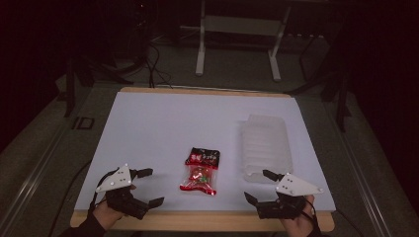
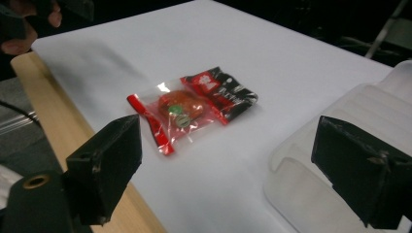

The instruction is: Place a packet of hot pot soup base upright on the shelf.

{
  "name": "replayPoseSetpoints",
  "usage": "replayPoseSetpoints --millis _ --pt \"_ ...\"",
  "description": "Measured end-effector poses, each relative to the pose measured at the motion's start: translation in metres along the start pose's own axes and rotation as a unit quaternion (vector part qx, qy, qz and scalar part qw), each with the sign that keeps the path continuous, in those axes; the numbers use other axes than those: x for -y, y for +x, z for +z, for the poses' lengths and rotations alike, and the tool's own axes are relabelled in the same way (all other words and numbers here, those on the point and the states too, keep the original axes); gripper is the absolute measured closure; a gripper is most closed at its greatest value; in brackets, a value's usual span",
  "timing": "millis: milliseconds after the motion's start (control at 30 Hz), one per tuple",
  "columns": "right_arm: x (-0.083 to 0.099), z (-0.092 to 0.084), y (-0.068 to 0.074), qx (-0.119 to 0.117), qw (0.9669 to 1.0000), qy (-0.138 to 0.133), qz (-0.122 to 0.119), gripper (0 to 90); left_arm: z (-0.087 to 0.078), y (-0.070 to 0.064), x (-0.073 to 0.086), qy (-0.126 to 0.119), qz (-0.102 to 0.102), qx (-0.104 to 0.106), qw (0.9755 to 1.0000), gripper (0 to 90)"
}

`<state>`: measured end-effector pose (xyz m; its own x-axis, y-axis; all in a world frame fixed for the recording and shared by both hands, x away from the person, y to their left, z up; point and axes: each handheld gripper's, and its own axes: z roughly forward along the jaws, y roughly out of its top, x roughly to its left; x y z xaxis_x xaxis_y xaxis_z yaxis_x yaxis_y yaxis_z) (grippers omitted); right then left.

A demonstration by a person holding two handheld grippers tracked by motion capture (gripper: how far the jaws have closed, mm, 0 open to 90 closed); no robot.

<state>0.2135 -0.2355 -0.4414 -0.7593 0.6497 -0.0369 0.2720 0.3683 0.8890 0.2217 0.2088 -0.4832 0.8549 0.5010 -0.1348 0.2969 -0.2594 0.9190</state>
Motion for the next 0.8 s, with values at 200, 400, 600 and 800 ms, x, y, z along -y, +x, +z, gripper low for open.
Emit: replayPoseSetpoints --millis 200,400,600,800 --pt "-0.001 0.000 0.002 -0.017 0.9999 -0.001 -0.001 11.0 0.001 -0.003 -0.002 0.006 -0.004 0.018 0.9998 0.1" --pt "-0.001 -0.006 0.002 -0.020 0.9998 -0.009 -0.005 11.0 0.006 -0.006 -0.005 0.045 -0.010 0.020 0.9987 0.1" --pt "0.000 -0.010 -0.001 -0.022 0.9996 -0.015 -0.001 11.0 0.015 -0.008 -0.013 0.074 -0.010 0.045 0.9962 0.1" --pt "-0.001 -0.009 0.004 -0.027 0.9991 -0.016 -0.028 13.3 0.025 -0.013 -0.022 0.087 0.005 0.063 0.9942 0.8"
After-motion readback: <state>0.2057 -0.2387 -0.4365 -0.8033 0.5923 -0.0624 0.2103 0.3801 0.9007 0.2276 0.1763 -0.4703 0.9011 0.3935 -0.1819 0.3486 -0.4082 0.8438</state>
